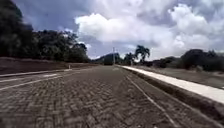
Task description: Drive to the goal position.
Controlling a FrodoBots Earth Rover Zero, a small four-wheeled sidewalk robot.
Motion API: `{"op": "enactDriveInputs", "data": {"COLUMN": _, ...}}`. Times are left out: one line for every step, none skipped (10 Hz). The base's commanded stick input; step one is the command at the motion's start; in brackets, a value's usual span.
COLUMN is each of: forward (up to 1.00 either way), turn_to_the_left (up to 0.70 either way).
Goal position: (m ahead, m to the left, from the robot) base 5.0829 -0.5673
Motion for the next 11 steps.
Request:
{"op": "enactDriveInputs", "data": {"forward": 1.00, "turn_to_the_left": 0.00}}
{"op": "enactDriveInputs", "data": {"forward": 1.00, "turn_to_the_left": 0.00}}
{"op": "enactDriveInputs", "data": {"forward": 1.00, "turn_to_the_left": 0.00}}
{"op": "enactDriveInputs", "data": {"forward": 1.00, "turn_to_the_left": 0.00}}
{"op": "enactDriveInputs", "data": {"forward": 1.00, "turn_to_the_left": 0.00}}
{"op": "enactDriveInputs", "data": {"forward": 1.00, "turn_to_the_left": 0.00}}
{"op": "enactDriveInputs", "data": {"forward": 1.00, "turn_to_the_left": 0.00}}
{"op": "enactDriveInputs", "data": {"forward": 1.00, "turn_to_the_left": 0.00}}
{"op": "enactDriveInputs", "data": {"forward": 1.00, "turn_to_the_left": 0.00}}
{"op": "enactDriveInputs", "data": {"forward": 1.00, "turn_to_the_left": 0.00}}
{"op": "enactDriveInputs", "data": {"forward": 1.00, "turn_to_the_left": 0.00}}
